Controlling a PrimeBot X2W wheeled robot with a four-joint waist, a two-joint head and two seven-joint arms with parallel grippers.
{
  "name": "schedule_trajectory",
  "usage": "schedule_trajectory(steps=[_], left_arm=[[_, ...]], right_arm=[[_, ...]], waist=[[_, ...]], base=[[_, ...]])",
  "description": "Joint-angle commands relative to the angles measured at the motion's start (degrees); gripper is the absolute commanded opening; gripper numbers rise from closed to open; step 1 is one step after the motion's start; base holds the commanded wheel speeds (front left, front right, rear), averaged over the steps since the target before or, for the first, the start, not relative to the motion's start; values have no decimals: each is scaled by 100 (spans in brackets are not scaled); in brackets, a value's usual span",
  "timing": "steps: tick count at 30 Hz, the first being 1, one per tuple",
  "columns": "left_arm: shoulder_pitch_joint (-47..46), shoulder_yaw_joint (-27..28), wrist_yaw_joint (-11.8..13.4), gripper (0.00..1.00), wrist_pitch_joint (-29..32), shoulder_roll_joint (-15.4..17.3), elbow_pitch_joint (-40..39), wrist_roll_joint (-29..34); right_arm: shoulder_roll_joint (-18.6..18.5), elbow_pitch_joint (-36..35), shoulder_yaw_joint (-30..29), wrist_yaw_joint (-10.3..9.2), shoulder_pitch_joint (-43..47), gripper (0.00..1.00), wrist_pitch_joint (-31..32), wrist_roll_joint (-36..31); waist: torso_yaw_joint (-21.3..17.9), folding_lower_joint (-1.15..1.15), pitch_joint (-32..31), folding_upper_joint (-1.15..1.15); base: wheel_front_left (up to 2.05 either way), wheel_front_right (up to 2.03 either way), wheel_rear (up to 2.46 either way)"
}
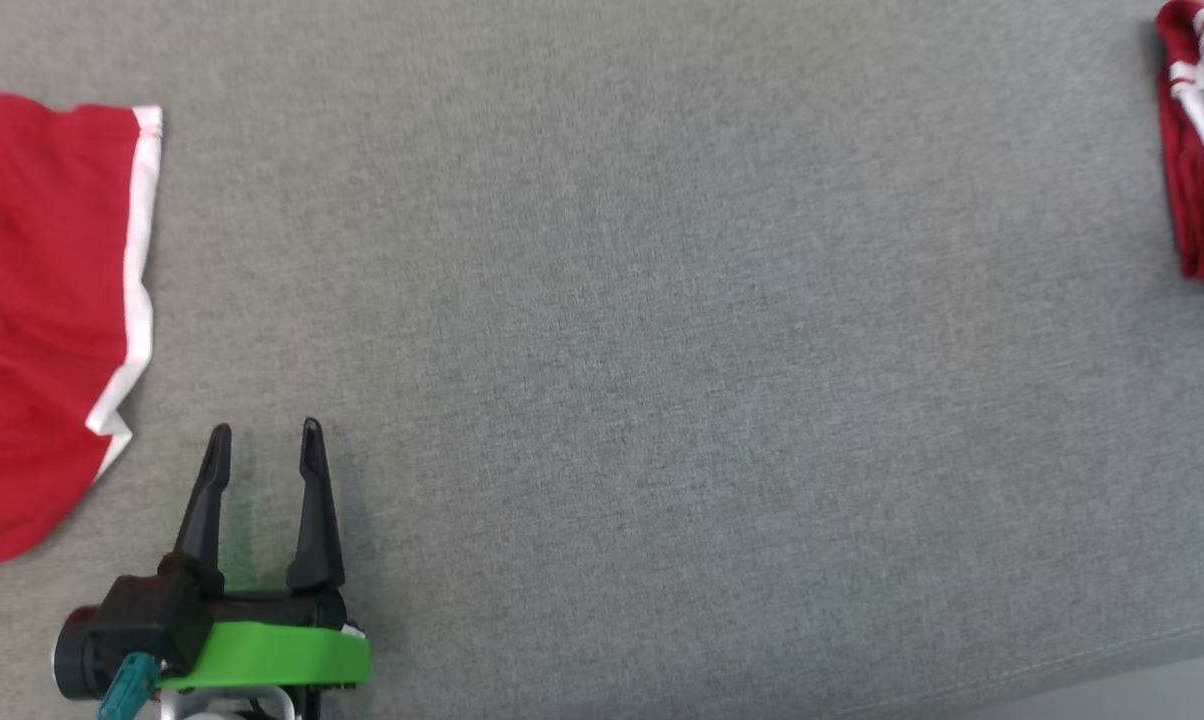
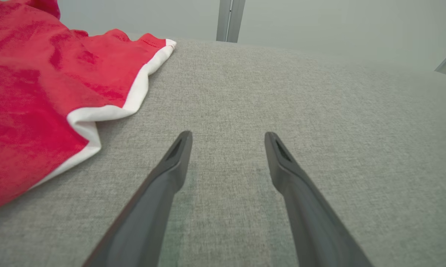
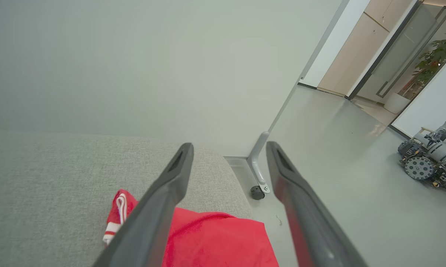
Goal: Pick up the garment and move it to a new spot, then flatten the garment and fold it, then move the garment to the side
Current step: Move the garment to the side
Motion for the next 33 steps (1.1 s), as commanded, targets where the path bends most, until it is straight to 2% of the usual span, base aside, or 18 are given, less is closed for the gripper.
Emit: schedule_trajectory(steps=[1, 7, 13, 19, 23, 29, 33], left_arm=[[127, -5, 56, 100, 0, 13, 35, -118], [422, -77, 189, 100, 0, 12, 95, -332], [939, -12, 309, 100, 0, 11, 128, -442], [1334, 58, 319, 100, -1, 14, 237, -349], [1379, 131, 245, 100, -1, 12, 400, -298], [1323, 149, 148, 100, 0, 12, 613, -213], [1274, 163, 96, 100, 0, 12, 666, -188]], right_arm=[[119, -290, 3, -8, 314, 100, -17, -22], [718, -1714, -122, -8, 1787, 100, -18, -113], [1658, -2597, -228, -8, 3283, 100, -20, -406], [2424, -2933, 33, -8, 4380, 100, -19, -594], [2744, -3005, 250, -8, 4781, 100, -19, -646], [3057, -3061, 324, -8, 5088, 100, -20, -759], [3125, -3085, 343, -8, 5112, 100, -20, -793]], waist=[[65, 0, -703, 0], [303, 0, -1609, 0], [389, 0, -2404, 0], [448, 0, -2821, 0], [501, 0, -2930, 0], [554, 0, -3007, 0], [561, 0, -2995, 0]], base=[[0, 0, 0], [0, 0, 0], [0, 0, 0], [0, 0, 0], [0, 0, 0], [0, 0, 0], [0, 0, 0]])
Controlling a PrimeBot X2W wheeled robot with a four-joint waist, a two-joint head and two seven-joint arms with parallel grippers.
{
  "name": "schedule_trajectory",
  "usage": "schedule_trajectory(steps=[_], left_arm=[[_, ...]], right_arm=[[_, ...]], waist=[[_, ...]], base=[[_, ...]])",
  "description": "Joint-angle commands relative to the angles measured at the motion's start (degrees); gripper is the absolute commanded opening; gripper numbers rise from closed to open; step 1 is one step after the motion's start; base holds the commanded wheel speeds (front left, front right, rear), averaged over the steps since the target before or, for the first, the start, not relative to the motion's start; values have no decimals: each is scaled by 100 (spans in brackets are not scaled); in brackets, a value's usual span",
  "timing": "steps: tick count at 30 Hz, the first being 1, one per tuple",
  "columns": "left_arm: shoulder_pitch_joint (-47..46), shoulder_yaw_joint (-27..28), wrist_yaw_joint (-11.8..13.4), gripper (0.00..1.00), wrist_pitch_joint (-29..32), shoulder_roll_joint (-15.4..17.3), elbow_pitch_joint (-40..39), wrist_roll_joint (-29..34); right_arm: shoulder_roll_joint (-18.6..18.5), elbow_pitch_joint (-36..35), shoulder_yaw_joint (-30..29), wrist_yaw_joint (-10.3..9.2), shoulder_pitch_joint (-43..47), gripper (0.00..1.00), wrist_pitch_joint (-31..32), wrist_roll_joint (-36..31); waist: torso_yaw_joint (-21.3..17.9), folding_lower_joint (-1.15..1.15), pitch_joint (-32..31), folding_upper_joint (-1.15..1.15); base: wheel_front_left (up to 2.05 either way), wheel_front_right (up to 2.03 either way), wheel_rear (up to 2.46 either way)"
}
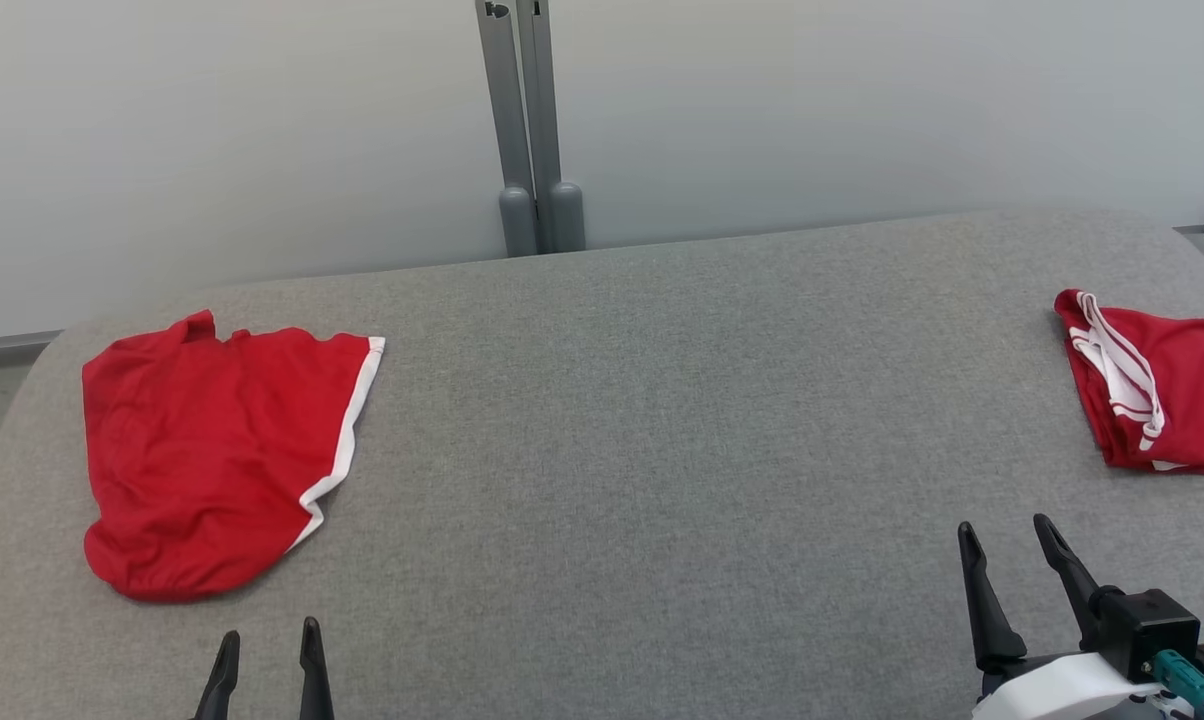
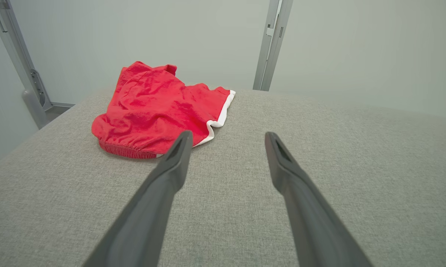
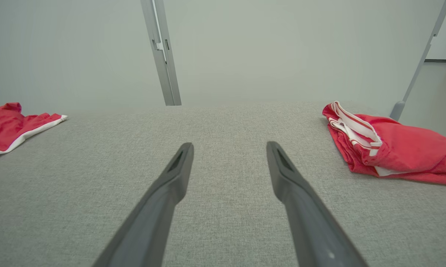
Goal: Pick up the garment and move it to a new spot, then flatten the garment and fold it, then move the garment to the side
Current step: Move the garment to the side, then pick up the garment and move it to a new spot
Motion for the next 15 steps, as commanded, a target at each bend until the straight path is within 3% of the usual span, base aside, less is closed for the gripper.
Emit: schedule_trajectory(steps=[1, 15], left_arm=[[-51, 27, -36, 100, 0, 16, 17, 29], [-119, -24, -68, 100, -1, 15, 63, 35]], right_arm=[[17, -34, -11, -8, 50, 100, -14, -20], [128, -18, -206, -8, 30, 100, -14, -22]], waist=[[3, 0, -1, 0], [200, 0, 41, 0]], base=[[0, 0, 0], [0, 0, 0]])
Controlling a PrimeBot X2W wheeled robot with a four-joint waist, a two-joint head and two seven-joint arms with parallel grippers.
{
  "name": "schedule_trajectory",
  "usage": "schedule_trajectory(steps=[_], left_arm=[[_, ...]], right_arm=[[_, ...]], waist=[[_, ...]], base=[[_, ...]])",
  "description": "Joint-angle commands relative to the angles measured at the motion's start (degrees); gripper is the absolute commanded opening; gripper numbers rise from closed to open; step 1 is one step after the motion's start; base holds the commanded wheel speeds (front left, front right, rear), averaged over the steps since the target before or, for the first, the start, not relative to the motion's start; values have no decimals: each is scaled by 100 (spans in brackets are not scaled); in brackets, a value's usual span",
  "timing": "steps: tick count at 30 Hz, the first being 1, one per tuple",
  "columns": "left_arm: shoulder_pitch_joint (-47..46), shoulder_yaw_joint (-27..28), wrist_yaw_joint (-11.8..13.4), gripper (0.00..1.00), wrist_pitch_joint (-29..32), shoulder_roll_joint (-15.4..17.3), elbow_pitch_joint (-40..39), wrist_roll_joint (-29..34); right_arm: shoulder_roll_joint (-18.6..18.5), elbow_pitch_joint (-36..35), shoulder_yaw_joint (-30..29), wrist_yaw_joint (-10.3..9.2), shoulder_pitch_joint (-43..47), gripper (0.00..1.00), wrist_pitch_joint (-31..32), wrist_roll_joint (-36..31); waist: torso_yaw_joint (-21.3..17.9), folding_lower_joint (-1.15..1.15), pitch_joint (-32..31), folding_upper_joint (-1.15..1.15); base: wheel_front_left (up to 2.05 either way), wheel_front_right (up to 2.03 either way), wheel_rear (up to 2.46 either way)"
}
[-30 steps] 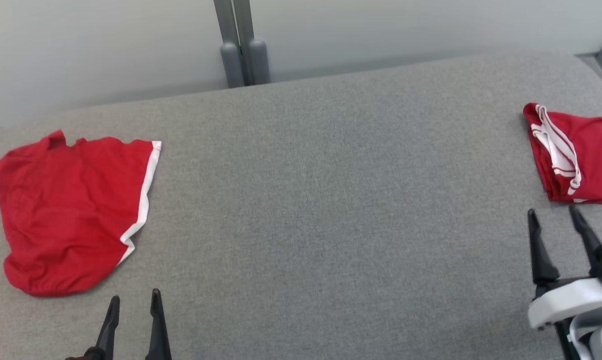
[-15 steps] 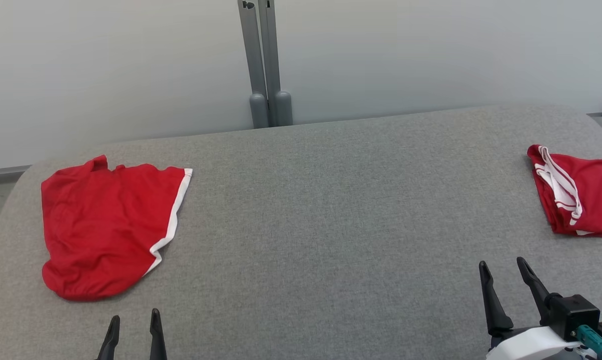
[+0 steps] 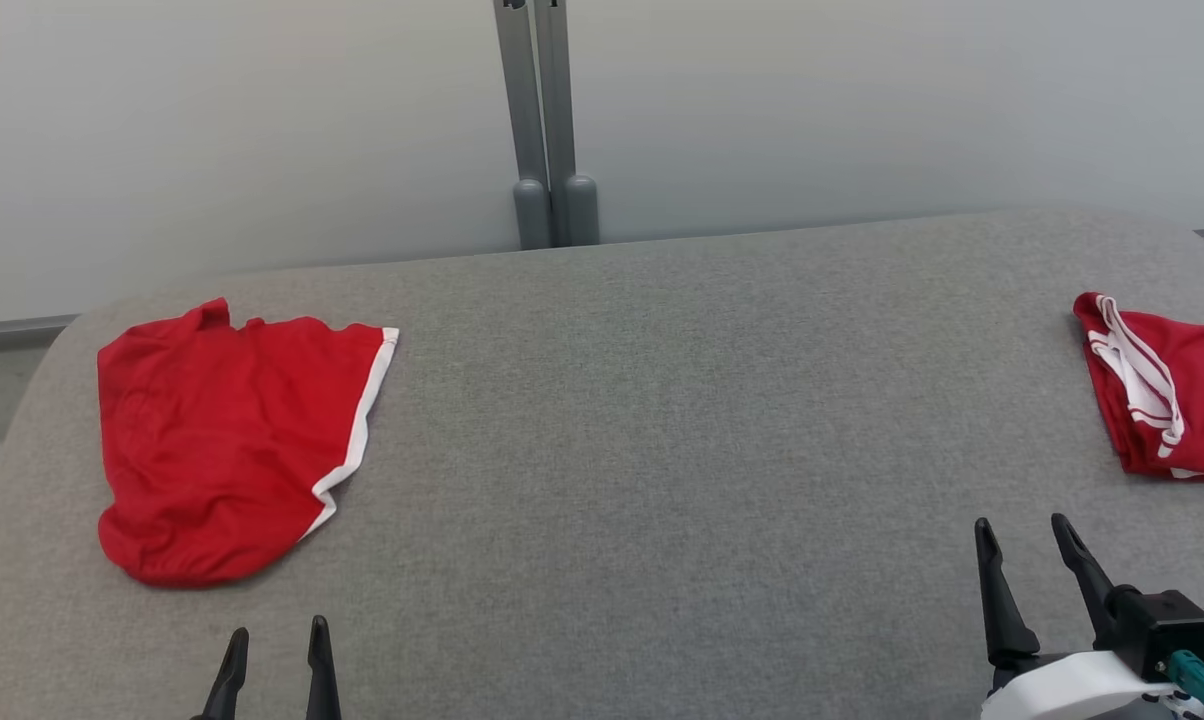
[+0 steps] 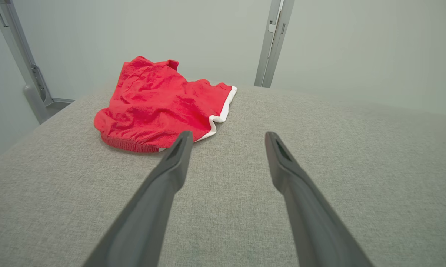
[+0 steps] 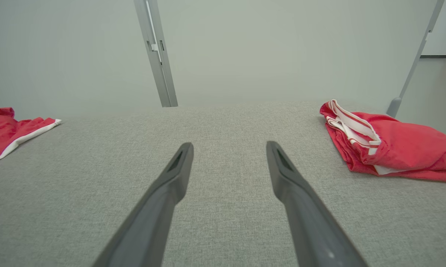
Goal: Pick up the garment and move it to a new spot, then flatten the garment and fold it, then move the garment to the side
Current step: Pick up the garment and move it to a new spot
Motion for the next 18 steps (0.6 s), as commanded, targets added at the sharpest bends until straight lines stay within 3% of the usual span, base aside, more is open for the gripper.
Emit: schedule_trajectory(steps=[1, 12, 18], left_arm=[[-102, -9, -11, 100, 0, 15, -2, 29], [46, 90, -14, 100, -1, 15, 24, 93], [120, 153, 30, 100, 0, 14, -51, 5]], right_arm=[[20, -31, -44, -8, 62, 100, -16, 5], [134, -3, 195, -7, 54, 100, -16, 103], [149, 53, 302, -7, -33, 100, -16, 136]], waist=[[162, 0, -11, 0], [1748, 0, -74, 0], [2262, 0, -54, 0]], base=[[0, 0, 0], [0, 0, 0], [0, 0, 0]])
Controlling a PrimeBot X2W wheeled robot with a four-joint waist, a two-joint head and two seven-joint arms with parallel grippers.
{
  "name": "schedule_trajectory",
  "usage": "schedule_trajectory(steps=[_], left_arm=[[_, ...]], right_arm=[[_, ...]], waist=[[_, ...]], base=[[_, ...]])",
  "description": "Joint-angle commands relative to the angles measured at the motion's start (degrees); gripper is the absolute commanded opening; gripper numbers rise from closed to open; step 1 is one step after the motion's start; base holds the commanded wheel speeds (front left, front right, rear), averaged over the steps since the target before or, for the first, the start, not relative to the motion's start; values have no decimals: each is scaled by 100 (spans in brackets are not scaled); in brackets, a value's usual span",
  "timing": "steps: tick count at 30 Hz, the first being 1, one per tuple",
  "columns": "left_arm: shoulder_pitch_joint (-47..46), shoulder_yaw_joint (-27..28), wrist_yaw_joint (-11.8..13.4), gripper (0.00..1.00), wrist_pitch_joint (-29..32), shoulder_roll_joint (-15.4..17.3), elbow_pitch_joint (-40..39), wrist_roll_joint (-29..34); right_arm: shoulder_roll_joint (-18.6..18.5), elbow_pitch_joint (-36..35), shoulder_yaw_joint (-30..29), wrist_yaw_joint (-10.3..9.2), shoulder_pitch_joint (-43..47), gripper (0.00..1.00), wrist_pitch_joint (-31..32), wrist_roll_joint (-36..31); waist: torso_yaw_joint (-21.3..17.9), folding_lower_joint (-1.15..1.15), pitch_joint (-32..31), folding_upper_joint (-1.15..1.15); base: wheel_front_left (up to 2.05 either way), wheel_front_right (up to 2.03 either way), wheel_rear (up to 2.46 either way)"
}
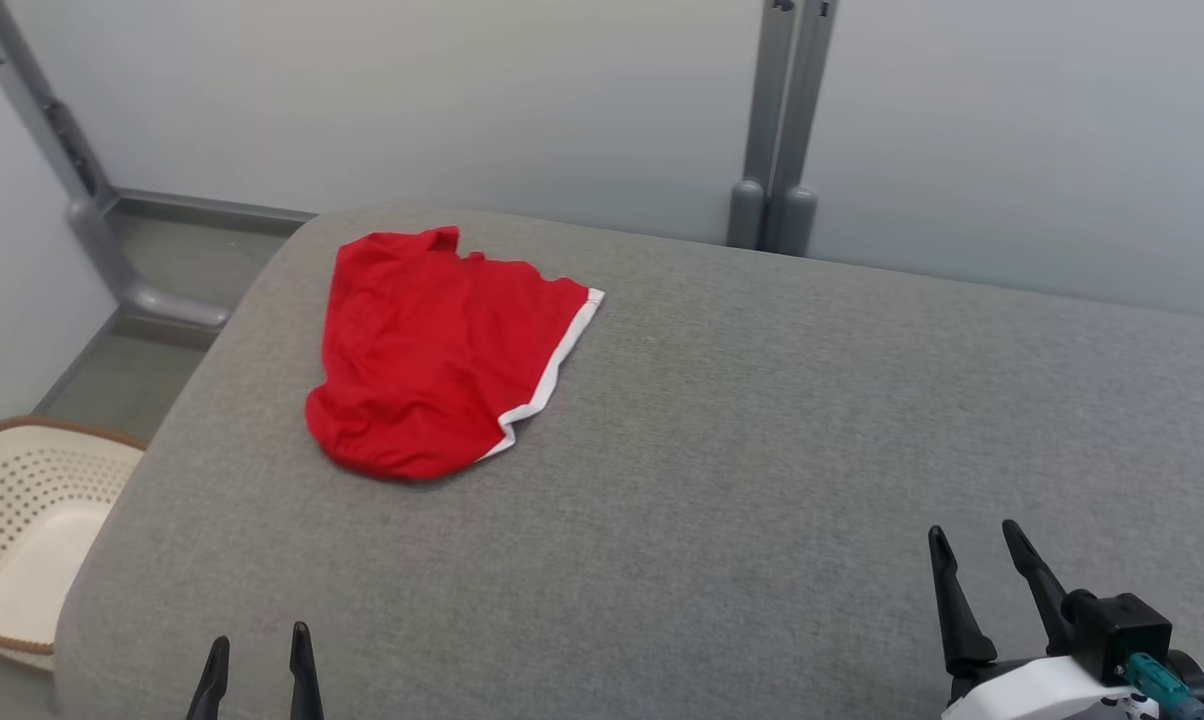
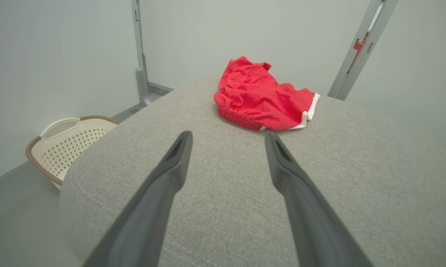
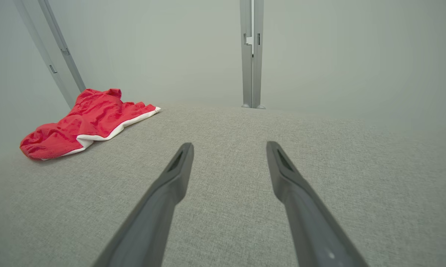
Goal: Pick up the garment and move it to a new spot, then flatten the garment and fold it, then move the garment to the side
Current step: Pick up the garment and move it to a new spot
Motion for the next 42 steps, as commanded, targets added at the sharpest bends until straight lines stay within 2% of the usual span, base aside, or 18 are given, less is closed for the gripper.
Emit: schedule_trajectory(steps=[1, 6, 10, 13, 16, 21, 25, 30, 31, 33, 36, 40, 42], left_arm=[[74, 9, 18, 100, 0, 13, -30, -7], [-16, 19, 26, 100, 0, 13, -78, -52], [-497, -232, -173, 100, 0, 9, 89, 15], [-1255, -595, -313, 100, 9, 49, 631, -34], [-2227, -779, -359, 100, 275, 59, 1188, -210], [-3878, -1157, -396, 100, 1332, 107, 2469, -526], [-4783, -1405, -400, 100, 1791, 221, 3404, -884], [-5307, -1504, -401, 100, 2016, 373, 4485, -1074], [-5343, -1495, -402, 0, 2163, 366, 4701, -1174], [-5321, -1692, -404, 0, 2441, 373, 4949, -1272], [-5252, -1861, -413, 0, 2444, 436, 4882, -1375], [-5052, -2249, -424, 0, 2473, 422, 4130, -1729], [-4960, -2381, -408, 0, 2565, 608, 3563, -1969]], right_arm=[[5, 27, 14, -6, -18, 100, -15, 10], [-37, 36, 41, -6, 28, 100, -15, 21], [-115, -19, -37, -6, 4, 100, -15, 12], [-302, -116, 7, -6, -305, 100, -15, -50], [-522, -209, 71, -6, -623, 100, -15, -66], [-823, -281, 95, -6, -1136, 100, -15, -22], [-932, -225, 267, -6, -1386, 100, -16, 19], [-872, -187, 294, -6, -1565, 100, -15, 80], [-844, -176, 282, -6, -1570, 100, -15, 93], [-806, -126, 288, -6, -1517, 100, -15, 89], [-700, -18, 313, -6, -1364, 100, -16, 122], [-557, 95, 294, -6, -1127, 100, -16, 210], [-472, 110, 293, -6, -1034, 100, -15, 226]], waist=[[592, 0, -3, 0], [539, 0, 82, 0], [451, 0, 366, 0], [302, 0, 881, 0], [118, 0, 1503, 0], [-186, 0, 2378, 0], [-451, 0, 2720, 0], [-719, 0, 2741, 0], [-755, 0, 2694, 0], [-805, 0, 2557, 0], [-845, 0, 2281, 0], [-872, 0, 1811, 0], [-907, 0, 1632, 0]], base=[[0, 0, 0], [0, 0, 0], [0, 0, 0], [0, 0, 0], [0, 0, 0], [0, 0, 0], [0, 0, 0], [0, 0, 0], [0, 0, 0], [0, 0, 0], [0, 0, 0], [0, 0, 0], [0, 0, 0]])
